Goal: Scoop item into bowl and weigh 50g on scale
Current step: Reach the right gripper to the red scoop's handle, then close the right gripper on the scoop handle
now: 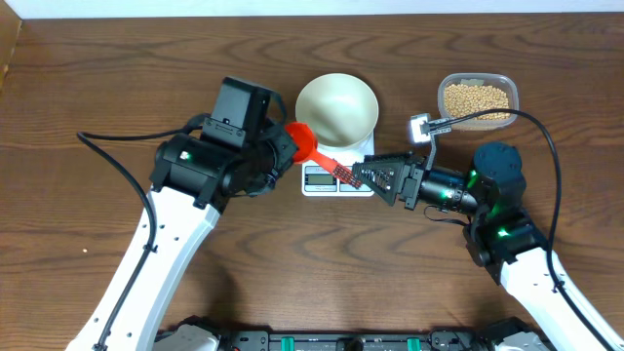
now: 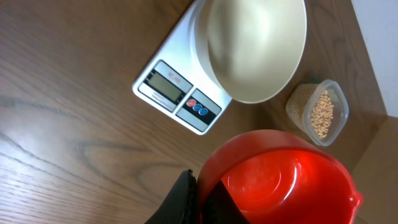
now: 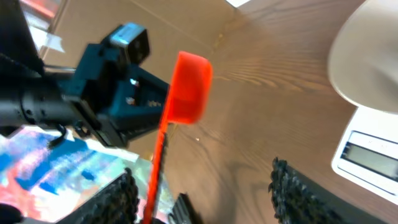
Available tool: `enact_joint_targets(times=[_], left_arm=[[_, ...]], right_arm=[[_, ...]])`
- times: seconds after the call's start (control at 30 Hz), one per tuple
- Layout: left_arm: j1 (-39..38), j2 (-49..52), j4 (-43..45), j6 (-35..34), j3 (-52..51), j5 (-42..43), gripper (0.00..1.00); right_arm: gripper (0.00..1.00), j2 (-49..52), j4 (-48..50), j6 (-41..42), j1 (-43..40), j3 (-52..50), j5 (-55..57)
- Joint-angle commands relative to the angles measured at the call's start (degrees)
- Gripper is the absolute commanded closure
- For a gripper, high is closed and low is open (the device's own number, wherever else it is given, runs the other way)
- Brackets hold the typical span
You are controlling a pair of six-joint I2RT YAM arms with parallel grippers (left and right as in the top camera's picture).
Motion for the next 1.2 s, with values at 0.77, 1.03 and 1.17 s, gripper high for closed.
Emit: enact_joint_targets(times=[0.77, 1.03, 1.17], left_arm=[[-3.7, 0.2, -1.2, -6.7, -1.0, -1.0, 0.93], [-3.7, 0.6, -1.3, -6.7, -1.6, -1.0, 0.93], [-3.7, 0.6, -1.3, -6.7, -1.6, -1.0, 0.93]], right_arm=[[0.67, 0.4, 2.5, 3.3, 6.0, 1.1, 4.4], [0.76, 0.5, 1.6, 3.3, 6.1, 1.1, 4.4], [0.76, 0.5, 1.1, 3.3, 6.1, 1.1, 4.2]])
